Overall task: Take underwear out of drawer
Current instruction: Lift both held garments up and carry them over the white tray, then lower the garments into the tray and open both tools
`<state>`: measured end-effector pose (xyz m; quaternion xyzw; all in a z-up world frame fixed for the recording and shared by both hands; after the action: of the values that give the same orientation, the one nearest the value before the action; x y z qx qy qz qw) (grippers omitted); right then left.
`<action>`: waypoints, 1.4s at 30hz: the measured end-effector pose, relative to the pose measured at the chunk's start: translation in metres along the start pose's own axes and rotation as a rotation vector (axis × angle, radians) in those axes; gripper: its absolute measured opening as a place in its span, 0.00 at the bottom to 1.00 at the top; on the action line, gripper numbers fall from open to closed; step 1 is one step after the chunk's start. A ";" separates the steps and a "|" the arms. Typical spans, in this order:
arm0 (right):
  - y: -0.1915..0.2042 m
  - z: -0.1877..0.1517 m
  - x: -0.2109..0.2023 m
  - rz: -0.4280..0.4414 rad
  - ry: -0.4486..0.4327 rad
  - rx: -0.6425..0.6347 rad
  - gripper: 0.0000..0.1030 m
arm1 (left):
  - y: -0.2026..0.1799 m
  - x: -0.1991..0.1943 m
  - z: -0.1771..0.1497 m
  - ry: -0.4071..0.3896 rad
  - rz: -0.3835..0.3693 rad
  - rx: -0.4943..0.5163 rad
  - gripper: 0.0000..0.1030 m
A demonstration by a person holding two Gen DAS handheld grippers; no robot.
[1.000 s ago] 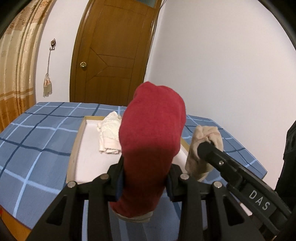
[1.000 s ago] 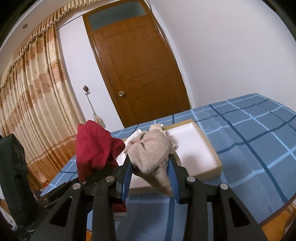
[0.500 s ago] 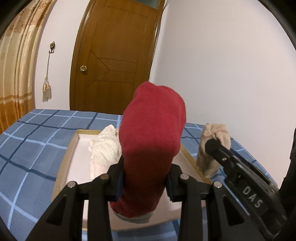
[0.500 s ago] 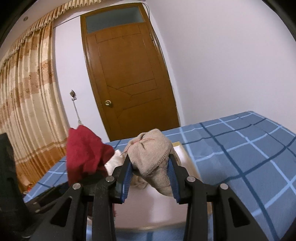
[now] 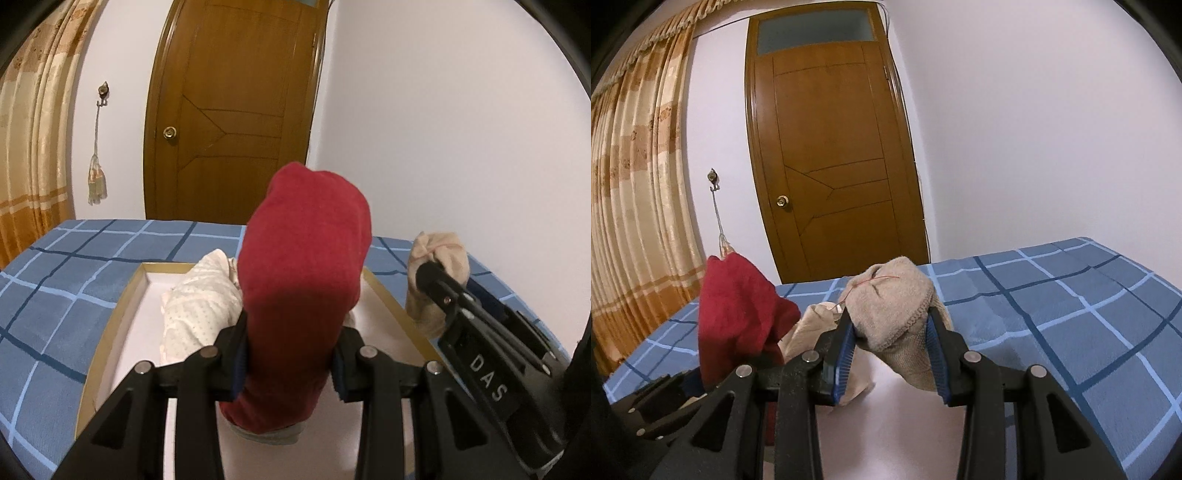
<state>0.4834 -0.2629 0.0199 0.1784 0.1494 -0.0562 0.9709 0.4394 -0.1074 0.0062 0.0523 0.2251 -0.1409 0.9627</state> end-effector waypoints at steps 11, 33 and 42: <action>0.002 0.000 0.022 -0.020 0.005 -0.010 0.39 | 0.005 0.023 0.004 0.005 0.048 0.014 0.33; 0.001 -0.005 0.050 0.000 0.111 0.013 0.55 | 0.023 0.045 -0.003 0.108 0.155 -0.036 0.81; 0.002 -0.001 0.042 0.039 0.072 0.022 0.72 | 0.022 0.040 0.000 0.077 0.152 -0.032 0.94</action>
<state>0.5237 -0.2625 0.0065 0.1936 0.1802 -0.0325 0.9638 0.4799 -0.0957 -0.0111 0.0590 0.2596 -0.0618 0.9619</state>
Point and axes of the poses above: each gripper's, at about its wrist camera, not at the fingertips, and x roughly the way its jaws point, y to its left, z to its top, the point moved 7 cm from there along x, roughly the way its jaws point, and after that the axes turned 12 degrees about x, right-handed, at the moved point
